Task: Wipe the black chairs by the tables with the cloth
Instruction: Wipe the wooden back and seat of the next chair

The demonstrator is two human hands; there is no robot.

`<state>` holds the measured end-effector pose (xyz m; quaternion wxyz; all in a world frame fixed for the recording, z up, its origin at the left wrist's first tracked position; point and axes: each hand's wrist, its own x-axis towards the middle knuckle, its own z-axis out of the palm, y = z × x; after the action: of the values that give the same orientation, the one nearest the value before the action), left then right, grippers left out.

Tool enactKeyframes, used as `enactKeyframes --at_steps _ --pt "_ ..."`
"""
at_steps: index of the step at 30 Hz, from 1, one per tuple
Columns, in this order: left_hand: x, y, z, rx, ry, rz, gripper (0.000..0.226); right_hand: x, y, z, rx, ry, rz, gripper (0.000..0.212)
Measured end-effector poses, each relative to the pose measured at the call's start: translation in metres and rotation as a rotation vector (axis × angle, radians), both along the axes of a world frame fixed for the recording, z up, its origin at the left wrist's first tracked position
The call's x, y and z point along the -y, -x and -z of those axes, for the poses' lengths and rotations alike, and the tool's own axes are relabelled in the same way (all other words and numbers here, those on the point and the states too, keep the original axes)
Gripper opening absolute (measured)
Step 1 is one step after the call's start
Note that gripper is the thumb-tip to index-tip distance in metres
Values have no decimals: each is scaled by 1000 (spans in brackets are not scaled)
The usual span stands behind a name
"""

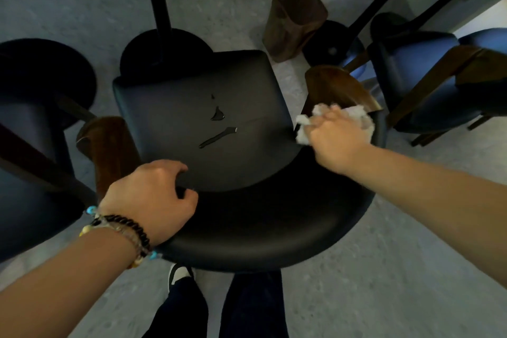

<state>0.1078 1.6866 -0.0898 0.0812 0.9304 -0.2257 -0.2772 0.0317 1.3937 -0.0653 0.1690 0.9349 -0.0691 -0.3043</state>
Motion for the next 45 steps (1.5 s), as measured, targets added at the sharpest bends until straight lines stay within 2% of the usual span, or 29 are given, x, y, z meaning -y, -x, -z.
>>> enactKeyframes --at_steps 3,6,9,12,16,18,20,23,25,27,29,33,36,39,41,43,45 --pt "13 -1 -1 -51 -6 -89 57 31 -22 12 -134 100 38 43" --pt "48 0 0 -120 77 -209 58 51 -43 28 -234 113 -97 40" --pt "98 5 3 -160 180 -332 57 76 -72 31 -158 134 -262 40" --pt "147 11 10 -228 256 -460 54 85 -93 29 -66 68 -291 31" --pt "199 16 18 -345 342 -641 50 89 -64 32 -216 -59 -436 18" --pt "214 15 25 -391 364 -696 50 96 -60 34 -191 -124 -430 17" --pt "222 16 35 -429 368 -710 48 104 -79 36 -62 -188 -348 20" --pt "224 15 48 -466 392 -721 44 130 -117 36 248 -265 -61 38" --pt "225 12 60 -531 436 -742 41 155 -122 38 418 -473 320 43" --pt "232 9 70 -613 468 -796 38 171 -110 46 555 -738 734 43" --pt "244 4 74 -710 503 -842 35 173 -99 51 686 -926 1018 40" --pt "277 -5 73 -880 576 -853 40 179 -97 60 859 -1090 1461 18" --pt "294 -11 71 -945 575 -738 52 184 -96 64 882 -1178 1726 14" --pt "296 -12 76 -1008 498 -641 65 184 -74 63 839 -1268 1969 26" --pt "293 -8 85 -1060 456 -644 78 175 -48 56 666 -1252 2057 33" --pt "291 -1 95 -1137 435 -657 97 167 -15 52 525 -1193 2135 24" --pt "294 10 103 -1176 466 -672 121 160 9 47 422 -1368 2221 19"
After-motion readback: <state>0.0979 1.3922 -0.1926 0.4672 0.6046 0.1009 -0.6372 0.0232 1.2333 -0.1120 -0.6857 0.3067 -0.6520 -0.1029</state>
